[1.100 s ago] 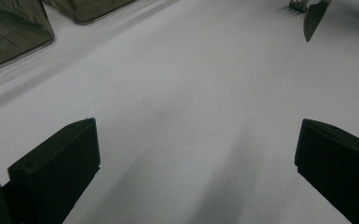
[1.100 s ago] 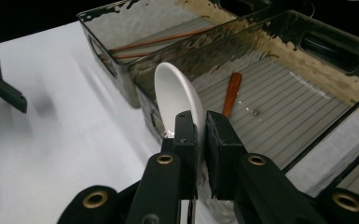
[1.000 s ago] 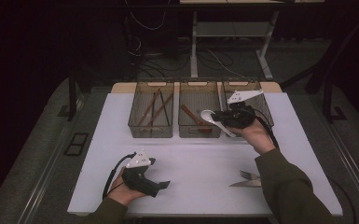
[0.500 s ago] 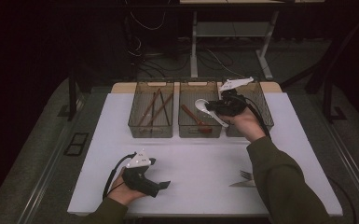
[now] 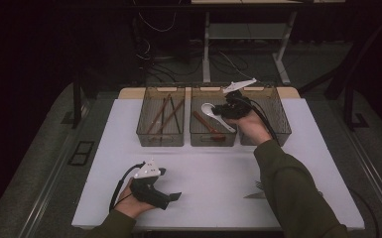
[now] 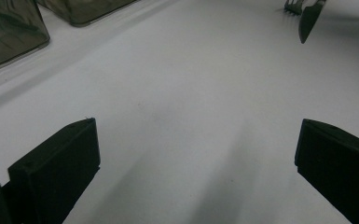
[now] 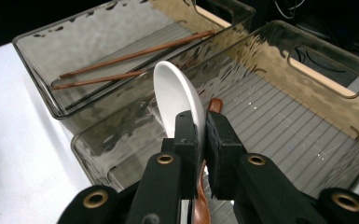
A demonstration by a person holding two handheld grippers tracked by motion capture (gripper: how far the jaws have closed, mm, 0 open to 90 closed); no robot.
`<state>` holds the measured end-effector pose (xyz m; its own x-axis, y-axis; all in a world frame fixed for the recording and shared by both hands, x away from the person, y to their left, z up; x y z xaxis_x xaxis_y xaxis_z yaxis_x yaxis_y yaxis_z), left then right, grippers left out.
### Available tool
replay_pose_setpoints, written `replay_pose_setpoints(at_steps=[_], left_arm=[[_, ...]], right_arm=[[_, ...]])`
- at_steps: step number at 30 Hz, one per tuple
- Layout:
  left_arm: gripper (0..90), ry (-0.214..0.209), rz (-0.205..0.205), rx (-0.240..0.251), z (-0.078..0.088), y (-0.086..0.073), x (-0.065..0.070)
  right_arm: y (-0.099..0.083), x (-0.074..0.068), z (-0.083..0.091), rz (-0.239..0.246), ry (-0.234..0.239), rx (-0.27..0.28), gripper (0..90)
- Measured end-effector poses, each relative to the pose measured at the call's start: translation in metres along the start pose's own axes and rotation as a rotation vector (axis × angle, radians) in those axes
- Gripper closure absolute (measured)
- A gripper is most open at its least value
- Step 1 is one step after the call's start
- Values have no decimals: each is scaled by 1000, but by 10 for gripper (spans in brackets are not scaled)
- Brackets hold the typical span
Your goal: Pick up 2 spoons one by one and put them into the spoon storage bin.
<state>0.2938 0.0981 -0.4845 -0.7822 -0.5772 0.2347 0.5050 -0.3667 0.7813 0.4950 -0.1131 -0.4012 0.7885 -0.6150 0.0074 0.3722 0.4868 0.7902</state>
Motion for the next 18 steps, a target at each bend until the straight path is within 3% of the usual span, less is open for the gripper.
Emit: replay_pose_setpoints(at_steps=[11, 18], left_arm=[[0, -1, 0, 0, 0, 0, 0], [0, 0, -5, -5, 0, 0, 0]], right_arm=[[-17, -6, -21, 12, 36, -111, 819], [-14, -9, -17, 16, 45, -98, 606]])
Point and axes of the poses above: each handheld gripper's, and its own axes: z roughly backward along the jaws, y roughly out of its top, x roughly to its right, the point moved 7 cm from there along -z, roughly forward along the jaws, and after that the axes turned 6 degrees about z, right-handed, at the moved point
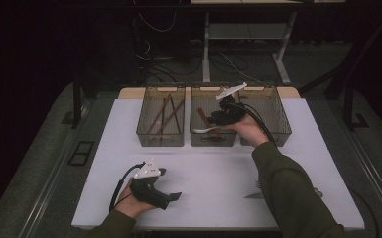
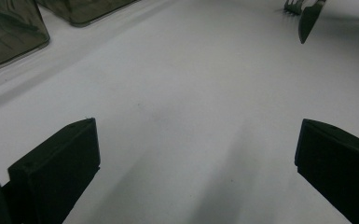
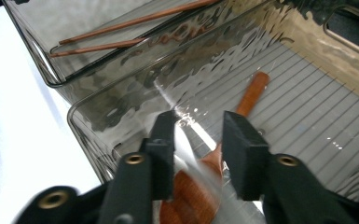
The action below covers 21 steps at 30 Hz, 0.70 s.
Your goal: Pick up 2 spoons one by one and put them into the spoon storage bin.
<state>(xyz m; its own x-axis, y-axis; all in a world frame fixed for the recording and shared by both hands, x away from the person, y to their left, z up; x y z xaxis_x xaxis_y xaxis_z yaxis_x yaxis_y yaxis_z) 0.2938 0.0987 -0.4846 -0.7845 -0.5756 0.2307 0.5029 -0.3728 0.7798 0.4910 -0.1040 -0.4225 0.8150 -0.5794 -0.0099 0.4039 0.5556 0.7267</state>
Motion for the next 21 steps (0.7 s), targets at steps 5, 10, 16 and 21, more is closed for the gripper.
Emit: replay_pose_setpoints(at_steps=[5, 10, 16, 21], left_arm=[[0, 1, 3, 2, 0, 0, 0], [0, 0, 4, 0, 0, 0, 0], [0, 0, 8, 2, 0, 0, 1], [0, -1, 11, 2, -1, 0, 1]], right_arm=[[1, -1, 7, -27, 18, 22, 500], [0, -4, 19, -34, 26, 54, 442], [-7, -9, 36, -43, 47, 89, 418], [-18, -14, 46, -32, 51, 97, 412]])
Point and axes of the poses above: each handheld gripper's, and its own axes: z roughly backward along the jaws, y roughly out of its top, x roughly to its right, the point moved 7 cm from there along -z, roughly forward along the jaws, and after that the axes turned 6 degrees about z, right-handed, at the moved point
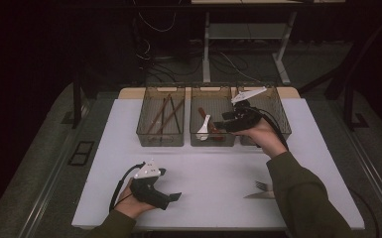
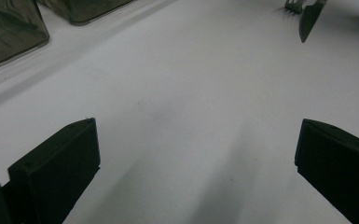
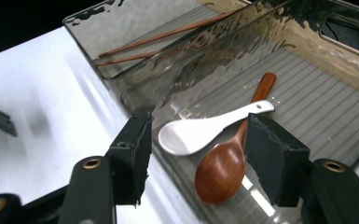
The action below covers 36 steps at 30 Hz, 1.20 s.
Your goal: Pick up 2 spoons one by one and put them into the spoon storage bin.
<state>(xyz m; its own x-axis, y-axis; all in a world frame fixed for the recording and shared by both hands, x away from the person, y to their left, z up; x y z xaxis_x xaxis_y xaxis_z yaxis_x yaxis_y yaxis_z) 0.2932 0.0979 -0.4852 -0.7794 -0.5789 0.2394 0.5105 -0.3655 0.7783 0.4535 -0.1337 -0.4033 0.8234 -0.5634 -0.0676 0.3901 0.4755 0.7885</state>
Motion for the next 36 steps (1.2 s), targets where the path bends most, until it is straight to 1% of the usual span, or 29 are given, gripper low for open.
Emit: replay_pose_setpoints(at_steps=[2, 4, 10, 13, 16, 18, 21, 22, 28, 34, 36], left_arm=[[0, 0, 6, 5, 0, 0, 0], [0, 1, 0, 0, 0, 0, 0], [0, 3, 0, -1, 0, 0, 1], [0, 3, -2, -2, 0, 0, 1], [0, 3, -1, -1, 0, 0, 1], [0, 4, -1, -2, 0, 0, 1], [0, 3, -3, 1, 0, 1, 1], [0, 3, -5, 1, 1, 1, 1], [0, 4, -2, 6, 2, 1, 1], [0, 6, -6, 3, 1, 1, 1], [0, 6, -6, 3, 1, 1, 1]], right_arm=[[-4, -2, 5, 2, 2, 5, 411], [-7, -4, 10, 6, 5, 10, 410], [-18, -12, 26, 8, 11, 34, 409], [-28, -15, 31, 12, 13, 34, 413], [-40, -18, 37, 6, 25, 28, 443], [-49, -19, 40, -3, 27, 20, 475], [-61, -19, 45, -12, 21, -7, 514], [-64, -19, 47, -16, 20, -4, 529], [-85, -22, 62, -17, 10, -20, 684], [-108, -30, 74, -10, 29, -42, 859], [-115, -33, 78, -5, 36, -45, 894]])
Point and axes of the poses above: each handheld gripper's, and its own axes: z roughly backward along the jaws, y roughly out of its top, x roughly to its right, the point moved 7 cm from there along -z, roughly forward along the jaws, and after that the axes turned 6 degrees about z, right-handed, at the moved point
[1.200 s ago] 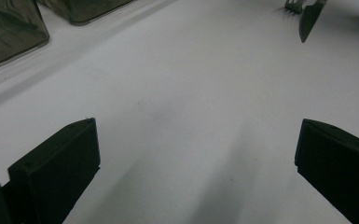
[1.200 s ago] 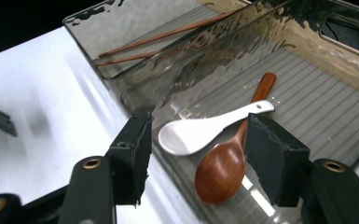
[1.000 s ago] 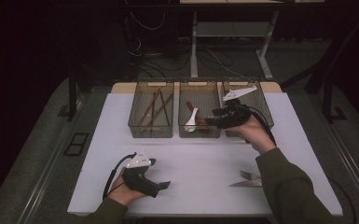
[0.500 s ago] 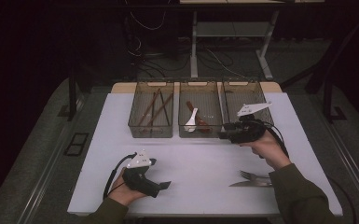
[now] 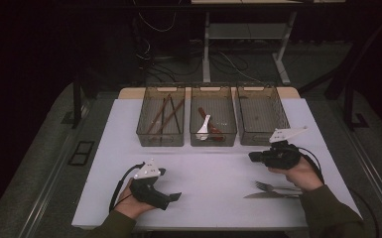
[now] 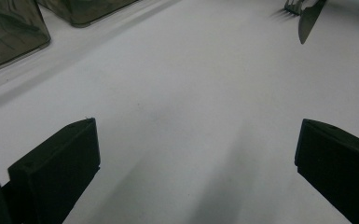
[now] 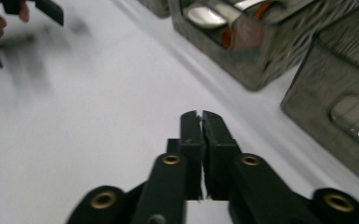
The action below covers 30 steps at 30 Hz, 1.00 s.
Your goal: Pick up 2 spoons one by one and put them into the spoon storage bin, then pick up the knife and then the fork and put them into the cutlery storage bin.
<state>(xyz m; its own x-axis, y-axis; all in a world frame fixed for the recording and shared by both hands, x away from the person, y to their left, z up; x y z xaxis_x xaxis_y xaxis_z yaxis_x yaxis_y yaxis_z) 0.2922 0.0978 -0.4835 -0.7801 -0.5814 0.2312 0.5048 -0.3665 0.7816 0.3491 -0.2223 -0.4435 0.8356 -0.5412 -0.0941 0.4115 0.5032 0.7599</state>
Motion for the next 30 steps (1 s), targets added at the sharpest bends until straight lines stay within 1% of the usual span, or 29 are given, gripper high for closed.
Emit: replay_pose_setpoints(at_steps=[1, 4, 7, 13, 20, 24, 30], left_arm=[[0, 0, 0, 1, 0, 0, 0], [0, 1, 1, -1, 0, 0, 0], [0, 2, 1, 0, 0, 0, 0], [0, 3, 3, 0, 0, 0, -1], [0, 2, 2, -2, -1, 0, 0], [0, 3, -1, -5, -1, 0, 0], [0, 2, -1, -5, -1, -1, 0]], right_arm=[[-3, -2, 2, -2, 5, -2, 895], [-12, -10, 6, 13, 28, -11, 896], [-21, -17, 10, 24, 40, -21, 895], [-40, -31, 15, 31, 77, -49, 895], [-62, -44, 18, 30, 106, -90, 895], [-70, -47, 13, 36, 118, -126, 895], [-73, -47, 4, 54, 119, -164, 895]])
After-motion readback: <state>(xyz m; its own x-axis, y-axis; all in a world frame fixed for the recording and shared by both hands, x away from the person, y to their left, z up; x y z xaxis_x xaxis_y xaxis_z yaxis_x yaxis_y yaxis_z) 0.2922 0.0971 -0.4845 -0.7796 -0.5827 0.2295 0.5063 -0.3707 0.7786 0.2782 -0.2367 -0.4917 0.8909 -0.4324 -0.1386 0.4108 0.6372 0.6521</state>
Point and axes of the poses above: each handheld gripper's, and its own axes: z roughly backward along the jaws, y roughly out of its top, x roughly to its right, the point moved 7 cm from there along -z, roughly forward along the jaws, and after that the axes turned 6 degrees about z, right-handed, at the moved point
